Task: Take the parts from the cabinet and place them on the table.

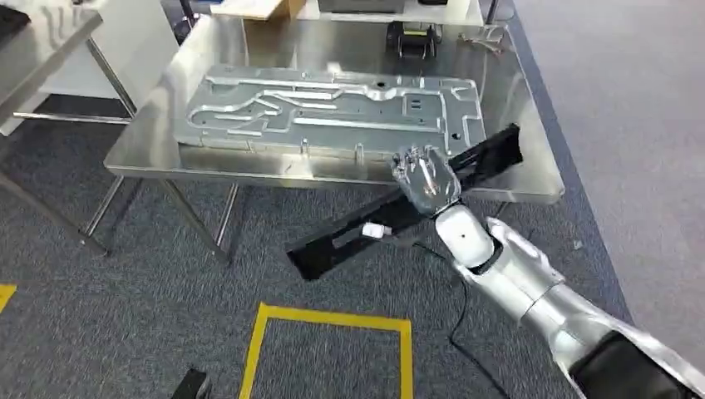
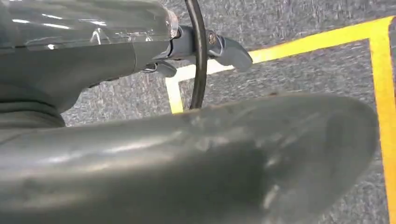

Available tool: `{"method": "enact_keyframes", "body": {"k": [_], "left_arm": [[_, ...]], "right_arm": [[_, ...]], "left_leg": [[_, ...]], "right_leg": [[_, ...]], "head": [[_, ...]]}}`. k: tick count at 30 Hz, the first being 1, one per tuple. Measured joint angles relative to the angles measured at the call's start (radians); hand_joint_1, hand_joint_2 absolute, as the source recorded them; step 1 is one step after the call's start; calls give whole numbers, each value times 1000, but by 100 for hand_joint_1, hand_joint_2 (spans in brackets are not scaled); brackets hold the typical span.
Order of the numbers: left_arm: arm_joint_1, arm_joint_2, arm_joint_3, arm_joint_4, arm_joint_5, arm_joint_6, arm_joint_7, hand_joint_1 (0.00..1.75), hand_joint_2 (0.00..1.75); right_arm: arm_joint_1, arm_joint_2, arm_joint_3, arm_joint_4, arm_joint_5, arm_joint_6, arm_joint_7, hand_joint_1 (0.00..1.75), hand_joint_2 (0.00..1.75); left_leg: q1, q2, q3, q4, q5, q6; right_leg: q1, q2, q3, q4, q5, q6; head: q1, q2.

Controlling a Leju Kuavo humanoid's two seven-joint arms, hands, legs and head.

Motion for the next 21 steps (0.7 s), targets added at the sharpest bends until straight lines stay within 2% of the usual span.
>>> {"method": "enact_keyframes", "body": {"k": [1,2,3,4,5,6,7,8,9,10,11,12,13,14,16,17,18,19,20,21], "left_arm": [[2,0,0,0,0,0,0,0,0],[4,0,0,0,0,0,2,0,0],[6,0,0,0,0,0,2,0,0],[6,0,0,0,0,0,2,0,0],[7,0,0,0,0,0,2,0,0],[10,1,0,0,0,0,2,0,0],[15,2,0,3,0,0,2,0,0],[13,2,0,4,0,0,3,0,0],[12,2,0,4,0,0,3,0,0],[14,2,0,4,0,0,3,0,0],[13,2,0,5,0,0,3,0,0],[13,2,0,4,0,0,3,0,0],[12,2,0,5,0,0,3,0,0],[12,2,0,4,0,0,3,0,0],[11,2,0,5,0,2,7,0,0],[12,2,0,5,3,3,13,0,0],[15,3,1,5,3,3,18,0,0],[16,3,1,5,4,3,21,0,0],[17,3,1,5,4,3,21,0,0],[16,3,1,5,4,3,21,0,0]], "right_arm": [[-1,2,3,4,0,0,-4,175,175],[-1,3,7,10,0,1,-7,175,175],[-1,4,11,14,0,1,-7,175,175],[-2,5,13,18,0,2,-7,175,175],[-4,7,15,21,0,2,-7,175,175],[-7,11,17,24,0,2,-7,175,175],[-10,13,19,31,0,1,-7,175,175],[-16,16,22,32,0,0,-7,175,175],[-17,17,24,34,0,1,-8,175,175],[-19,18,24,34,0,2,-9,175,175],[-26,19,24,34,0,5,-13,175,175],[-31,19,24,34,0,7,-19,175,175],[-40,19,24,34,0,10,-22,175,175],[-47,19,24,34,0,13,-27,175,175],[-49,20,24,34,0,22,-37,175,175],[-48,20,23,34,0,24,-47,175,175],[-49,20,22,34,0,26,-56,175,175],[-52,20,18,34,0,31,-64,175,175],[-55,20,12,33,0,35,-71,175,175],[-59,21,6,33,0,37,-76,175,175]], "left_leg": [[1,1,-42,50,-38,-1],[2,2,-68,61,-47,-6],[4,4,-71,31,-29,-10],[6,6,-60,-35,12,-12],[7,7,-43,-109,70,-10],[10,8,-25,-194,153,-6],[6,13,-30,-220,198,-5],[0,15,-21,-222,174,6],[-1,14,-20,-222,188,14],[-1,14,-20,-226,181,24],[1,11,-11,-228,181,30],[5,10,2,-236,178,36],[5,10,11,-239,173,42],[5,10,19,-241,165,44],[4,8,37,-241,147,46],[4,5,51,-241,136,46],[3,2,66,-241,124,46],[2,-1,84,-242,112,45],[1,-2,103,-242,99,44],[-1,-2,121,-243,86,41]], "right_leg": [[0,1,10,0,-10,1],[0,1,25,1,-22,3],[-1,1,40,1,-33,6],[-3,1,57,2,-47,9],[-4,1,72,3,-59,13],[-4,-1,85,4,-73,17],[-2,0,96,10,-85,24],[0,4,91,5,-89,32],[-2,4,91,1,-93,39],[0,3,96,7,-90,45],[-2,3,98,10,-90,49],[-4,0,79,46,-85,53],[-5,-1,44,105,-84,56],[-5,-1,-6,179,-99,61],[-5,-1,-99,296,-166,64],[-6,-1,-133,319,-188,63],[-5,-1,-144,300,-183,62],[-4,-1,-138,246,-150,58],[-2,-1,-121,174,-95,52],[3,-1,-100,87,-15,42]], "head": [[0,0],[0,0],[0,0],[0,0],[0,0],[0,0],[0,0],[0,0],[0,0],[0,0],[0,0],[0,0],[0,0],[0,0],[0,0],[0,0],[0,0],[0,0],[0,0],[0,0]]}}
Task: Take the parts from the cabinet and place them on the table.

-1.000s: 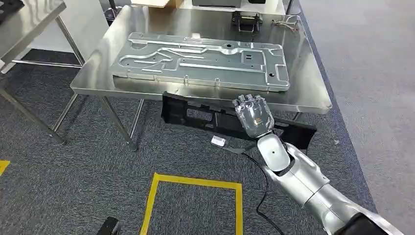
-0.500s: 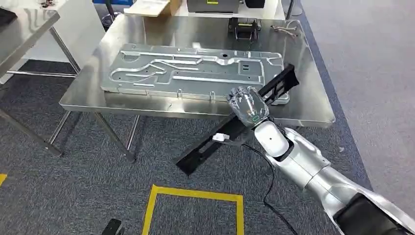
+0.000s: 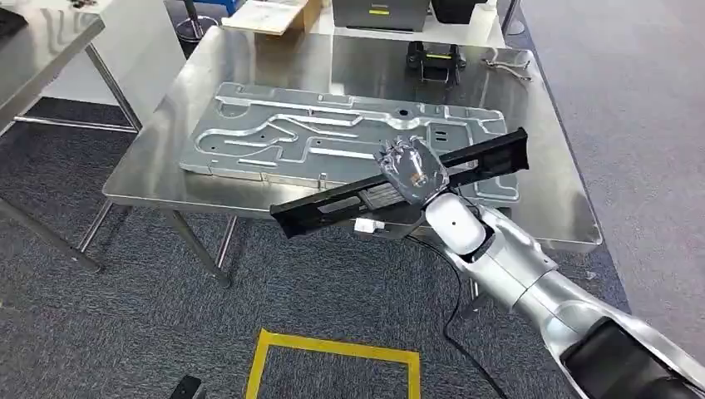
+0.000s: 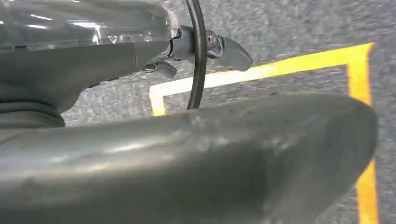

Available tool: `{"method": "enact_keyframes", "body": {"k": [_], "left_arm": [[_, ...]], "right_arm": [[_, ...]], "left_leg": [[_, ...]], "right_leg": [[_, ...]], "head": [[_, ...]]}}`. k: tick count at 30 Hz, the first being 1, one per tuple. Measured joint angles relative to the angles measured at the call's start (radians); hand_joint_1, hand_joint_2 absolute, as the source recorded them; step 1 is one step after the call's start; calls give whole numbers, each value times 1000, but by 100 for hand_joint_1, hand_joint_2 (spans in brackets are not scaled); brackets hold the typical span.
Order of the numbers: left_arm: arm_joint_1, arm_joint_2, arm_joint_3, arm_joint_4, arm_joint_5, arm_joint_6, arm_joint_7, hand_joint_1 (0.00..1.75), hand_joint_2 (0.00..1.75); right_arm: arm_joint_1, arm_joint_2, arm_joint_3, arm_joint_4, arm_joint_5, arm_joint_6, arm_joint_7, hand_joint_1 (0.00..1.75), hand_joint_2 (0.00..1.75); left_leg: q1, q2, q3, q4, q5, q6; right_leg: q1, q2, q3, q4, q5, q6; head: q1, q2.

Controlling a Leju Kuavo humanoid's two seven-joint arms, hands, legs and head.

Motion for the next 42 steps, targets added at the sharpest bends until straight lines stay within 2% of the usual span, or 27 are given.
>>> {"method": "enact_keyframes", "body": {"k": [1,2,4,6,7,8,10,12,14,15,16,17,18,21,23,25,27,28,29,31,32,33,34,36,37,39,42], "left_arm": [[3,-1,0,2,0,0,-1,0,0],[-1,-2,0,6,0,0,-2,0,0],[-3,0,0,6,0,0,-3,0,0],[-2,4,0,6,0,2,-2,0,0],[-3,4,0,6,-1,2,-2,0,0],[-4,3,0,7,-1,2,-2,0,0],[-2,6,1,7,-1,3,0,0,0],[0,7,2,7,-1,3,0,0,0],[1,8,2,7,-1,3,1,0,0],[1,9,3,7,-1,3,1,0,0],[4,10,3,7,-1,3,2,0,0],[7,10,4,8,-1,3,3,0,0],[5,11,5,8,0,2,4,0,0],[2,11,5,9,-1,3,3,0,0],[0,11,5,9,-1,3,3,0,0],[-2,11,5,9,-1,3,3,0,0],[-1,12,5,9,-1,3,3,0,0],[1,12,5,9,-1,3,3,0,0],[3,11,5,9,-1,3,3,0,0],[2,11,5,9,-1,3,3,0,0],[2,10,5,11,-1,3,3,0,0],[1,10,5,11,-2,3,3,0,0],[0,10,6,11,-2,3,5,0,0],[-2,11,6,11,-3,3,3,0,0],[-3,11,6,11,-3,3,2,0,0],[-3,9,6,11,-2,4,0,0,0],[0,10,9,11,-1,8,0,0,0]], "right_arm": [[-2,0,-7,0,0,1,-4,175,175],[-6,1,-13,0,0,1,-5,175,175],[-10,4,-22,-4,0,0,-7,175,175],[-15,5,-36,-6,0,-3,-5,175,175],[-17,5,-47,-8,0,-6,-5,175,175],[-25,7,-55,-9,0,-8,-5,175,175],[-27,8,-63,-11,0,-14,-7,175,175],[-23,8,-70,-11,0,-15,-8,175,175],[-23,8,-79,-12,0,-16,-11,175,175],[-23,8,-86,-14,0,-16,-14,175,175],[-21,8,-91,-13,0,-16,-16,175,175],[-20,8,-92,-12,0,-19,-16,175,175],[-23,8,-94,-13,0,-21,-17,175,175],[-24,8,-109,-18,0,-22,-18,175,175],[-29,8,-116,-19,0,-23,-18,175,175],[-28,9,-116,-19,0,-26,-18,175,175],[-18,7,-119,-15,0,-29,-18,175,175],[-16,7,-120,-13,0,-32,-19,175,175],[-15,7,-122,-10,0,-38,-20,175,175],[-14,7,-134,-6,0,-49,-21,175,175],[-13,7,-142,0,0,-57,-21,175,175],[-13,6,-146,3,-1,-63,-22,175,175],[-11,6,-148,3,-1,-65,-23,175,175],[-7,6,-163,3,-1,-69,-24,175,175],[-5,5,-176,3,-1,-69,-23,175,175],[-3,5,-195,3,-1,-72,-22,175,175],[22,5,-207,6,-1,-73,-19,175,175]], "left_leg": [[0,-1,4,-3,-13,-3],[-2,-5,15,-4,-22,-11],[0,-2,26,1,-19,-24],[-1,-1,17,24,-8,-32],[2,2,-3,65,0,-34],[3,6,-53,147,-9,-38],[4,7,-142,266,-78,-49],[4,7,-196,295,-131,-55],[4,8,-191,205,-83,-51],[4,8,-171,112,-6,-46],[3,8,-157,30,94,-38],[-3,7,-164,3,131,-34],[-4,9,-153,5,115,-28],[-1,9,-136,-6,116,-9],[1,9,-114,-13,103,2],[1,9,-95,-13,85,4],[1,7,-74,-12,65,4],[1,5,-60,-12,54,3],[1,5,-43,-12,41,1],[1,4,-9,-12,15,-4],[-1,4,2,-8,2,-11],[-1,0,1,-15,-5,-19],[0,2,3,-17,-10,-27],[0,2,12,-10,-6,-35],[2,3,-8,20,-3,-38],[3,8,-78,148,-2,-46],[3,8,-198,294,-107,-55]], "right_leg": [[6,-3,9,-72,105,-15],[12,-1,11,-72,81,-17],[15,5,19,-84,80,-24],[6,3,48,-93,71,-36],[6,3,58,-97,65,-39],[5,3,71,-98,55,-47],[5,6,90,-98,35,-48],[5,8,115,-96,12,-47],[5,8,146,-92,-13,-43],[5,8,165,-90,-30,-40],[5,8,174,-91,-43,-36],[9,10,184,-80,-54,-30],[9,13,178,-87,-60,-22],[9,13,185,-71,-61,-6],[4,5,142,11,-59,2],[-3,4,41,155,-111,14],[-7,2,-29,217,-162,22],[-8,0,-41,201,-155,23],[-10,0,-35,149,-120,21],[-8,-1,4,-13,22,12],[-4,-5,5,-79,103,4],[5,-6,10,-78,79,-4],[8,-1,12,-77,90,-11],[7,0,22,-82,76,-27],[0,0,39,-90,72,-34],[0,1,59,-95,61,-47],[2,4,90,-94,33,-49]], "head": [[0,0],[-2,0],[3,0],[2,0],[3,0],[2,0],[2,0],[3,0],[3,0],[3,0],[3,0],[3,0],[3,0],[3,0],[3,0],[3,0],[3,0],[3,0],[3,0],[3,0],[3,0],[3,0],[2,0],[3,0],[2,0],[2,0],[2,0]]}}
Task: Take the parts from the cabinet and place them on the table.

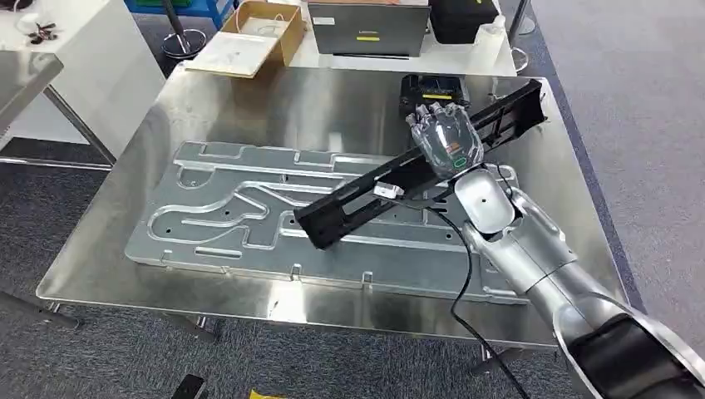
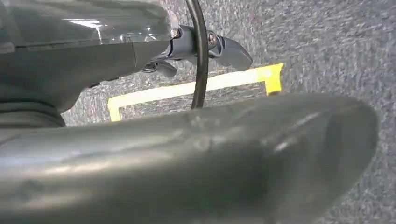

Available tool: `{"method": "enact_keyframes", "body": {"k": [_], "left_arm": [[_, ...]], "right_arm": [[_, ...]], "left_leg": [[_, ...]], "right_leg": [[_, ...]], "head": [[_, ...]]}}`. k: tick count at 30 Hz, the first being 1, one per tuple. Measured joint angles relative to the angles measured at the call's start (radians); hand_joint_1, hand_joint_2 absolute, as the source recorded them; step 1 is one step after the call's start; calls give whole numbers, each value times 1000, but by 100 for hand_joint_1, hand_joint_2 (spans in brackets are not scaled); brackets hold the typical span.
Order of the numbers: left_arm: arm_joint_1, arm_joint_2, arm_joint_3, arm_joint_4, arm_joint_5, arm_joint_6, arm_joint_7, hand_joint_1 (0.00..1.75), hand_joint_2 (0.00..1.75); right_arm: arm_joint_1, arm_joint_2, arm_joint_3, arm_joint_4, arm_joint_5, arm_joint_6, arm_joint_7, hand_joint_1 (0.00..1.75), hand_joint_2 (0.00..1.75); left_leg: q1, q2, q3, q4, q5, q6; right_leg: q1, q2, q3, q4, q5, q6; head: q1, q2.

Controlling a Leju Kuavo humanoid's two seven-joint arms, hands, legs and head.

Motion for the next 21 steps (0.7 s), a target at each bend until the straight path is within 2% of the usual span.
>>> {"method": "enact_keyframes", "body": {"k": [1,2,4,5,6,7,9,10,11,12,14,15,16,17,18,19,20,21], "left_arm": [[0,0,2,0,0,0,0,0,0],[0,0,4,0,0,1,0,0,0],[0,1,5,0,0,2,0,0,0],[0,2,6,0,0,2,0,0,0],[-1,3,8,0,0,2,0,0,0],[-2,3,11,0,0,2,1,0,0],[1,4,17,0,0,2,1,0,0],[0,3,19,0,0,2,1,0,0],[-1,3,20,0,0,1,0,0,0],[-2,3,20,0,0,0,0,0,0],[-3,3,21,0,0,-2,0,0,0],[-3,3,21,0,0,-2,1,0,0],[-1,3,21,0,0,-1,1,0,0],[0,3,21,0,0,0,2,0,0],[-1,3,21,0,0,-1,2,0,0],[-1,3,21,0,-1,-1,2,0,0],[-1,4,21,0,-1,-3,2,0,0],[-3,5,22,0,0,-6,2,0,0]], "right_arm": [[9,0,-6,2,0,0,1,175,175],[17,0,-12,3,0,0,3,175,175],[27,0,-24,5,0,-4,5,175,175],[31,0,-29,8,0,-6,6,175,175],[33,0,-34,11,0,-11,6,175,175],[36,0,-41,15,0,-17,4,175,175],[53,0,-58,21,0,-18,2,175,175],[57,0,-65,23,0,-19,1,175,175],[59,-2,-73,27,0,-22,0,175,175],[60,-2,-80,29,0,-22,0,175,175],[67,-3,-82,35,0,-24,0,175,175],[76,-3,-87,40,0,-24,-3,175,175],[83,-3,-92,46,0,-24,-7,175,175],[89,-3,-98,53,0,-24,-10,175,175],[91,-3,-105,58,0,-24,-16,175,175],[93,-3,-112,62,0,-24,-21,175,175],[94,-3,-120,66,0,-24,-24,175,175],[94,-2,-129,72,0,-24,-28,175,175]], "left_leg": [[0,0,-13,-11,3,1],[0,0,-9,-56,38,3],[-3,0,38,-225,184,16],[-7,0,50,-294,244,28],[-10,1,53,-300,210,29],[-11,1,57,-294,223,33],[-13,0,58,-297,227,38],[1,3,66,-310,232,43],[0,2,71,-314,231,46],[-1,2,72,-314,228,51],[-1,4,76,-314,223,56],[-1,3,77,-313,220,56],[1,3,79,-312,217,54],[2,1,83,-309,213,51],[4,0,85,-305,209,48],[5,-1,87,-298,203,42],[5,-2,86,-293,197,35],[-1,-3,81,-285,193,28]], "right_leg": [[1,1,10,2,-9,1],[2,2,21,4,-20,1],[5,3,46,8,-40,4],[5,4,53,9,-49,7],[9,7,52,13,-53,13],[8,8,46,13,-57,19],[6,8,50,10,-61,29],[8,7,48,14,-72,34],[7,4,43,37,-87,40],[3,3,12,98,-121,45],[-7,2,-75,255,-182,57],[-12,1,-115,317,-192,61],[-17,0,-129,323,-175,66],[-23,-3,-118,280,-133,70],[-26,-5,-87,206,-84,72],[-29,-9,-45,109,-32,73],[-31,-13,-19,40,-16,73],[-20,-11,-12,31,-25,69]], "head": [[0,0],[0,0],[0,0],[1,0],[1,0],[0,0],[0,0],[0,0],[1,0],[0,0],[0,0],[0,0],[1,0],[1,0],[0,0],[1,0],[1,0],[1,0]]}}
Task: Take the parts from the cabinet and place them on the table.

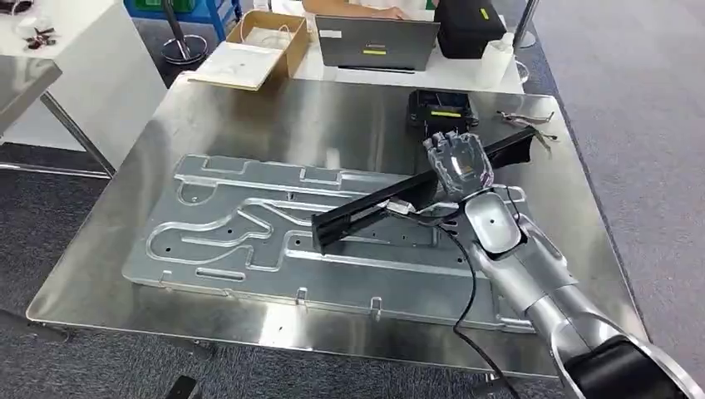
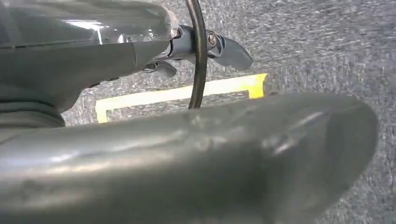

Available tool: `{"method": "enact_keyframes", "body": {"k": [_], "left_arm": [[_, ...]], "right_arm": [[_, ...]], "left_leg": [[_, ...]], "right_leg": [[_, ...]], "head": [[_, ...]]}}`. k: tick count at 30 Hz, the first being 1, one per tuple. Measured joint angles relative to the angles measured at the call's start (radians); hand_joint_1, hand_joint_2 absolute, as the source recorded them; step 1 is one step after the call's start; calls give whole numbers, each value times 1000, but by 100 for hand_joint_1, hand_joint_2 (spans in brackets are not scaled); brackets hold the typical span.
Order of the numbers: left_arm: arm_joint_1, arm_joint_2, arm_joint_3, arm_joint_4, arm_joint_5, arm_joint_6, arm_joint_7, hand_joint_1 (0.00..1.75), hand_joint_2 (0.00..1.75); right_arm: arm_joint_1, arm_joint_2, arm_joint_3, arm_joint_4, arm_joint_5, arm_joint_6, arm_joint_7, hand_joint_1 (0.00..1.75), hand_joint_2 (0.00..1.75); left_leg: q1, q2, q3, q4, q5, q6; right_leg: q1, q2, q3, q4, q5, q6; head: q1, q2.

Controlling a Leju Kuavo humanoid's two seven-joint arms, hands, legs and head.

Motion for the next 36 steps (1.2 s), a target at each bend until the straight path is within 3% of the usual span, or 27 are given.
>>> {"method": "enact_keyframes", "body": {"k": [1,3,4,5,6,7,9,10,11,14,15,18,20,21,23,24,25,26,27,29,30,34,36], "left_arm": [[1,0,0,0,0,-3,0,0,175],[1,0,0,0,-1,-9,0,0,175],[0,1,0,0,-3,-15,0,0,175],[0,0,0,0,-3,-19,0,0,175],[-1,0,0,0,-3,-23,0,0,175],[0,1,0,0,-3,-23,0,0,0],[1,3,0,0,-2,-26,-2,0,0],[2,3,0,0,1,-30,-3,0,0],[2,3,1,0,1,-34,-4,0,0],[-1,5,1,0,1,-39,-5,0,0],[-3,6,1,0,1,-39,-6,0,0],[-2,8,2,0,1,-39,-9,0,0],[-3,8,2,0,2,-39,-10,0,0],[-3,8,3,0,2,-39,-11,0,0],[-3,7,4,0,3,-40,-11,0,0],[-2,8,5,0,3,-41,-11,0,0],[-1,8,6,0,3,-42,-11,0,0],[0,8,6,0,2,-42,-11,0,0],[0,8,6,0,3,-42,-11,0,0],[-2,8,6,0,2,-42,-11,0,0],[-3,8,6,0,3,-42,-11,0,0],[-4,9,8,0,5,-42,-11,0,0],[-3,10,8,0,9,-43,-11,0,0]], "right_arm": [[4,1,-8,3,0,0,-4,0,175],[7,5,-23,13,0,8,-15,0,175],[7,9,-31,18,0,12,-20,0,175],[6,16,-39,21,0,14,-26,0,175],[5,18,-47,24,0,18,-30,0,175],[5,23,-55,30,0,20,-30,0,175],[7,30,-66,40,-1,24,-33,0,175],[6,33,-74,44,-7,28,-42,0,175],[6,37,-84,48,-13,33,-49,0,0],[1,53,-121,60,-49,81,-83,0,0],[-1,58,-135,66,-70,105,-93,0,0],[-2,65,-165,89,-112,149,-115,0,0],[-2,69,-182,98,-135,165,-123,0,0],[-4,72,-193,101,-149,175,-127,0,0],[-8,78,-209,108,-176,209,-133,0,0],[-8,80,-215,113,-188,234,-135,0,0],[-8,81,-220,120,-197,257,-137,0,0],[-9,82,-224,124,-205,272,-137,0,0],[-17,84,-227,127,-215,291,-137,0,0],[-49,89,-234,134,-261,355,-147,0,0],[-67,91,-240,137,-293,385,-151,0,0],[-119,104,-258,142,-432,461,-161,0,0],[-136,113,-272,141,-488,476,-168,0,0]], "left_leg": [[0,1,0,-4,2,-4],[2,1,6,-10,2,-16],[3,2,6,-7,-2,-22],[7,4,1,11,-17,-26],[7,4,-16,58,-51,-27],[7,4,-51,141,-95,-30],[7,4,-121,295,-156,-34],[7,4,-131,318,-155,-33],[7,4,-117,293,-132,-31],[7,4,20,38,-23,-17],[1,4,32,5,-38,-13],[-3,4,30,6,-30,-1],[4,9,33,-11,-13,17],[4,8,32,-13,-10,23],[4,8,27,-12,-9,26],[4,7,26,-12,-9,26],[4,6,25,-10,-9,26],[4,5,25,-9,-9,25],[4,5,26,-7,-11,23],[4,4,26,0,-17,15],[0,5,23,1,-19,11],[-3,5,22,-1,-17,-8],[1,5,9,32,-47,-18]], "right_leg": [[0,3,-3,4,0,-6],[6,5,-3,5,-1,-18],[-3,5,2,-5,5,-28],[-4,4,7,-8,6,-34],[-3,3,9,-9,6,-44],[-1,3,10,-8,5,-47],[3,3,10,-7,4,-48],[5,3,10,-7,4,-49],[6,4,12,-6,3,-49],[8,6,15,0,0,-45],[16,8,12,6,-3,-39],[12,11,11,-1,4,-21],[7,9,5,9,-4,-9],[8,7,-11,45,-35,-5],[5,7,-78,194,-115,4],[5,7,-113,267,-143,7],[4,7,-135,312,-149,8],[3,6,-132,301,-129,9],[2,6,-109,249,-92,8],[2,3,-19,64,2,2],[5,2,6,16,-5,-4],[11,4,1,5,-1,-27],[5,1,9,-6,4,-44]], "head": [[0,0],[0,0],[0,0],[0,0],[0,0],[0,0],[0,0],[0,0],[0,0],[0,0],[0,0],[0,0],[0,0],[0,0],[0,0],[0,0],[0,0],[0,0],[0,0],[0,0],[0,0],[0,0],[0,0]]}}
